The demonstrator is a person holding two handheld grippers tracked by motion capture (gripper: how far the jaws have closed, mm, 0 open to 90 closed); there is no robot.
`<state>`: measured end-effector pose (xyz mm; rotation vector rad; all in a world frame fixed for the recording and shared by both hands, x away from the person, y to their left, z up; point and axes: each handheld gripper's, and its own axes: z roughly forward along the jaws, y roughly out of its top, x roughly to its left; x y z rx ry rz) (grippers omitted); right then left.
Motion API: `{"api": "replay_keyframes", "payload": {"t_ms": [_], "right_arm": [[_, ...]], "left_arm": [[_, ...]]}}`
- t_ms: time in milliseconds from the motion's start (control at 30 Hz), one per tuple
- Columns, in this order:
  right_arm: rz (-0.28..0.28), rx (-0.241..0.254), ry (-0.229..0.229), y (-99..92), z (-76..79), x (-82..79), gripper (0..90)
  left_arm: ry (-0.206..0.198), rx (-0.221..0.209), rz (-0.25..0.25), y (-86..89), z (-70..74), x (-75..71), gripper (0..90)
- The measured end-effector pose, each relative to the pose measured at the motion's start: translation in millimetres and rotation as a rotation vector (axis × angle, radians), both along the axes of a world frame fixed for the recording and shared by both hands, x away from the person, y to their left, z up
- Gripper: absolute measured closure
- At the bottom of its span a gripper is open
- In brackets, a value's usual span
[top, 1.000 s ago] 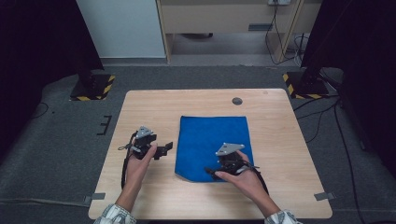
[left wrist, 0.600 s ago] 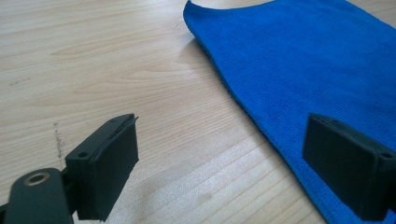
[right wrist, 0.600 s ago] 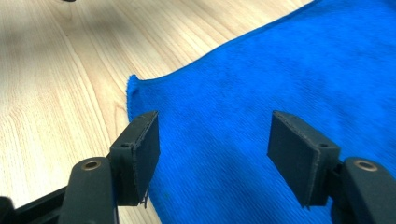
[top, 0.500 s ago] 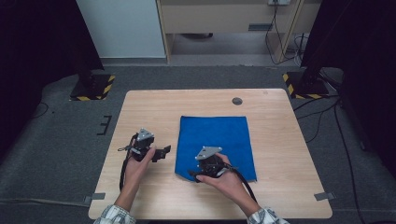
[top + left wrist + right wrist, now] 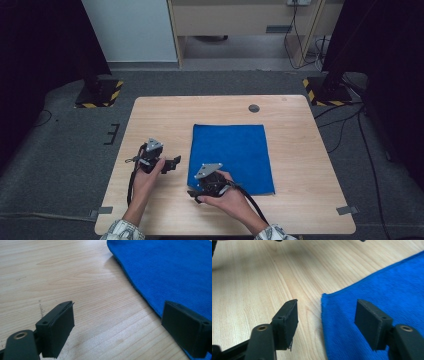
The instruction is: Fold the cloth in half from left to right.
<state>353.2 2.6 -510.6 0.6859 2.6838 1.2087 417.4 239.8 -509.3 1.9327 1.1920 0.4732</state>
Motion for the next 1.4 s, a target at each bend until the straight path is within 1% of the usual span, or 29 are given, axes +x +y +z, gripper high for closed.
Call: {"api": "replay_keyframes", "payload": {"t_ms": [167, 233, 267, 300, 433, 467, 533, 633, 667, 733, 833, 867, 900, 933, 1000, 1067, 1100, 1133, 1167, 1200, 1233, 1267, 1333, 1367, 1400], "right_arm": [[-0.004, -0.03, -0.012, 10.1, -4.6, 1.2, 47.5], [-0.009, -0.036, -0.006, 13.3, -5.9, 2.6, 51.6], [-0.01, -0.037, -0.008, 14.7, -6.6, 3.3, 54.2], [-0.008, -0.044, -0.002, 15.8, -7.1, 3.6, 56.9], [-0.006, -0.063, 0.005, 18.9, -8.8, 3.9, 75.2], [-0.005, -0.067, 0.011, 19.1, -9.3, 4.0, 79.1], [-0.007, -0.054, 0.009, 19.7, -9.4, 2.9, 83.8], [-0.011, -0.038, 0.005, 21.0, -7.7, -0.1, 86.0], [-0.008, -0.036, 0.005, 21.1, -7.1, -1.1, 86.1], [-0.017, -0.024, 0.006, 22.0, -6.3, -3.7, 86.4], [-0.015, -0.013, 0.009, 23.7, -5.9, -7.2, 86.5], [-0.01, -0.009, 0.007, 24.9, -6.2, -8.6, 86.5], [-0.008, -0.009, 0.006, 25.5, -6.2, -9.8, 86.5], [-0.005, -0.003, 0.009, 26.6, -6.8, -11.6, 86.5], [0.001, -0.006, 0.007, 28.9, -8.8, -15.2, 86.5], [0.005, -0.005, 0.006, 30.3, -11.4, -18.1, 86.5], [0.004, -0.005, 0.001, 30.8, -12.8, -19.0, 86.5], [-0.004, -0.001, 0.006, 31.8, -14.1, -19.9, 86.5], [-0.006, 0.001, 0.008, 32.5, -15.4, -19.9, 86.5], [-0.009, 0.003, 0.01, 33.3, -16.1, -20.2, 86.6], [-0.014, 0.009, 0.013, 34.2, -16.6, -20.9, 86.7], [-0.019, 0.015, 0.008, 34.6, -16.9, -21.6, 86.9], [-0.024, 0.024, 0.004, 34.5, -16.6, -23.4, 87.0], [-0.028, 0.027, 0.006, 34.4, -16.5, -24.1, 87.0], [-0.025, 0.031, 0.009, 33.8, -16.4, -24.5, 87.0]], "left_arm": [[-0.001, -0.005, -0.005, -1.4, 0.8, -0.7, 10.6], [0.009, -0.041, -0.012, -1.6, 1.1, -0.1, 10.7], [0.011, -0.051, -0.016, -1.8, 1.7, 0.1, 10.7], [0.01, -0.05, -0.018, -2.1, 2.4, 0.4, 10.7], [-0.001, -0.065, -0.03, -2.8, 7.4, 2.7, 10.7], [-0.004, -0.07, -0.031, -3.1, 8.9, 3.8, 10.7], [-0.009, -0.073, -0.037, -3.2, 12.0, 7.5, 11.1], [-0.01, -0.096, -0.035, -0.8, 17.4, 17.3, 11.5], [-0.016, -0.112, -0.031, -0.6, 18.6, 21.9, 11.7], [-0.009, -0.113, -0.034, -0.9, 19.7, 28.9, 13.2], [0.009, -0.094, -0.048, -6.0, 19.1, 41.3, 14.3], [0.009, -0.087, -0.054, -7.8, 18.4, 43.9, 14.8], [0.011, -0.08, -0.062, -10.8, 17.3, 47.5, 15.4], [0.021, -0.065, -0.072, -13.5, 16.3, 51.7, 15.6], [0.028, -0.052, -0.076, -20.7, 13.5, 60.3, 16.6], [0.035, -0.037, -0.088, -27.2, 11.9, 69.2, 20.5], [0.035, -0.023, -0.093, -30.5, 11.4, 73.4, 23.2], [0.032, -0.01, -0.096, -33.4, 10.9, 77.5, 26.3], [0.038, -0.006, -0.096, -35.1, 10.3, 81.7, 28.9], [0.04, -0.01, -0.087, -36.2, 9.7, 85.7, 31.6], [0.022, -0.016, -0.072, -36.9, 8.6, 88.3, 34.6], [0.028, -0.011, -0.072, -38.3, 8.5, 92.5, 38.3], [0.033, 0.007, -0.079, -41.1, 8.1, 98.1, 39.8], [0.025, 0.01, -0.08, -43.0, 7.1, 100.5, 41.4], [0.007, 0.005, -0.081, -43.7, 5.6, 102.2, 43.1]]}}
